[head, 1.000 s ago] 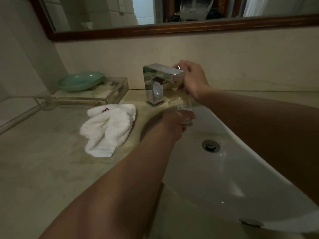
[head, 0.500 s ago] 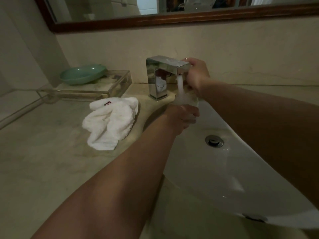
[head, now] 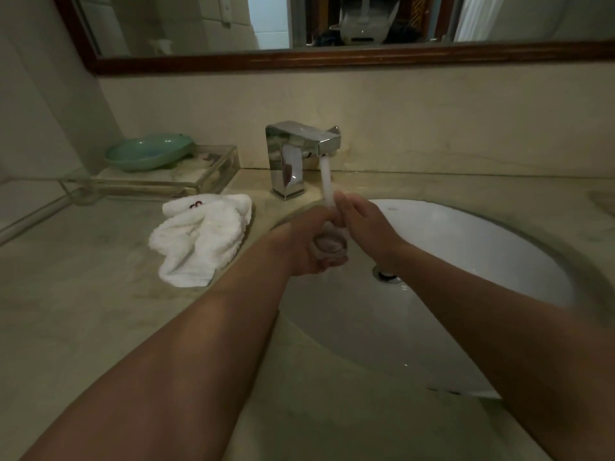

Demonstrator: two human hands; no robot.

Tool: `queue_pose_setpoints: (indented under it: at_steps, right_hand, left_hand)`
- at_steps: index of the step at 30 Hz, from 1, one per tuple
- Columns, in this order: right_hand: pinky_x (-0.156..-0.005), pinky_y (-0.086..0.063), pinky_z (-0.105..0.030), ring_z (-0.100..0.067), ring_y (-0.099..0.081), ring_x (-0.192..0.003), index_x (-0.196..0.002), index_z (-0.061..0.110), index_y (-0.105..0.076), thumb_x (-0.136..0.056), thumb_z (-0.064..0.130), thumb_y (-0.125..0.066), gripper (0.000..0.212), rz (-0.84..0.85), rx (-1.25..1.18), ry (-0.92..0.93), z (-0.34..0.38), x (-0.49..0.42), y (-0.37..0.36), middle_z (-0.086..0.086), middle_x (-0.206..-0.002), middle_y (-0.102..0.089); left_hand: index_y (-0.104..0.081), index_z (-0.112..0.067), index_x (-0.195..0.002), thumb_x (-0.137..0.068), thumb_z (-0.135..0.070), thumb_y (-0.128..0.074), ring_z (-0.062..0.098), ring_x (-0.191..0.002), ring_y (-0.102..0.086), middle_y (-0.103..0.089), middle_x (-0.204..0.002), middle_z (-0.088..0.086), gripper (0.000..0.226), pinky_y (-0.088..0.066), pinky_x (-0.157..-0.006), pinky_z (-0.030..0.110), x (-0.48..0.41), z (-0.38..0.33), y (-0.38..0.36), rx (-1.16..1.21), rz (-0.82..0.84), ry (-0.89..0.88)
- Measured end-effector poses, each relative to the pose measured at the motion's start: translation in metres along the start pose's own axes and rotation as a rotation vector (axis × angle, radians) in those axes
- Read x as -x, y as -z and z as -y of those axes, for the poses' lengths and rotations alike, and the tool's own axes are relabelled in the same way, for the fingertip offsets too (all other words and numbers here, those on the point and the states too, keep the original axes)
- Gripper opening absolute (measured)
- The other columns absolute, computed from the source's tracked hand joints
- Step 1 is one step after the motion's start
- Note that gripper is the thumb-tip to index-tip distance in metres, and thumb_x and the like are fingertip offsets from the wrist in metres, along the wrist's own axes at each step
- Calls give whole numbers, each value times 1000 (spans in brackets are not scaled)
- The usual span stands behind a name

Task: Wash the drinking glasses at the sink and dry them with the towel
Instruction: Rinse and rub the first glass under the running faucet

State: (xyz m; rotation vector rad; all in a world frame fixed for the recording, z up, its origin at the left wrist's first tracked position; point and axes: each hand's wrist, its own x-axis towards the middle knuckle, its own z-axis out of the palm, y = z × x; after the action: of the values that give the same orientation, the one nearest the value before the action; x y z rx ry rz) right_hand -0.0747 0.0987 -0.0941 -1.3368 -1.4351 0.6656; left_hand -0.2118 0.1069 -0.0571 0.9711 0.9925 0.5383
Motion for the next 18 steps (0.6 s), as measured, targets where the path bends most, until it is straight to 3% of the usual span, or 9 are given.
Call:
queue_pose_setpoints:
  at_steps: [2,5,8,10,13,14,16,17,18]
  right_hand:
    - [-72,-50,-34,-9,-56,-75,-88,19,-60,-92,68,-48,50,35,-24,62,-2,2,4,7,-80,-60]
    - [-68,-54,-25,-9,-60,-77,-100,17,-60,-88,59,-65,44,70,59,76,-8,0,5,5,-88,-64]
    - [-59,-47,-13,-5,-58,-69,-92,19,-62,-87,55,-69,37,-49,103,60,-8,-1,2,8,-81,-65]
    - [-55,-42,-15,-5,-51,-60,-75,20,-58,-91,51,-68,36,-112,99,47,-5,-3,0,10,-68,-57]
    - [-57,-36,-27,-8,-39,-56,-61,22,-49,-97,36,-58,40,-186,98,-14,-4,-9,1,7,-59,-45]
    - [-57,-33,-28,-10,-36,-56,-60,20,-48,-97,31,-55,40,-220,81,-47,-4,-11,2,5,-58,-42]
    - [-60,-34,-30,-14,-37,-58,-60,14,-52,-96,26,-52,38,-278,57,-104,-5,-15,4,-1,-59,-43]
    - [-61,-37,-31,-16,-41,-60,-61,10,-56,-96,27,-51,39,-293,68,-123,-5,-16,5,-3,-60,-47]
    - [-62,-39,-31,-18,-46,-61,-63,8,-60,-97,29,-51,40,-298,80,-127,-5,-16,5,-5,-61,-52]
  left_hand:
    - [-61,-4,-94,-88,-24,-50,22,-72,-46,-52,-82,12,24,-30,-62,27,-2,-2,5,71,-51,18]
    - [-68,-7,-91,-86,-38,-41,15,-67,-35,-41,-77,2,42,-25,-66,25,-6,-3,7,146,-40,51]
    - [-65,-5,-113,-92,-47,-41,23,-62,-58,-60,-82,12,53,-40,-77,31,-17,-1,5,63,-139,24]
    - [-63,-4,-121,-96,-47,-40,28,-58,-64,-65,-82,16,54,-48,-67,28,-18,-1,2,6,-149,33]
    - [-55,-9,-133,-100,-46,-47,32,-67,-66,-65,-102,19,50,-52,-45,28,-18,-2,-2,35,-130,54]
    - [-55,-11,-132,-101,-47,-49,32,-68,-67,-66,-101,18,47,-55,-47,30,-18,-2,-3,13,-130,49]
    - [-57,-11,-121,-101,-51,-57,32,-72,-69,-68,-89,15,45,-63,-73,38,-24,1,-2,-19,-117,5]
    - [-60,-10,-113,-99,-54,-61,31,-76,-69,-67,-84,13,45,-61,-78,37,-24,2,-1,-46,-99,-25]
    - [-62,-11,-107,-96,-57,-63,32,-82,-69,-66,-83,12,47,-58,-71,32,-24,3,0,-92,-76,-52]
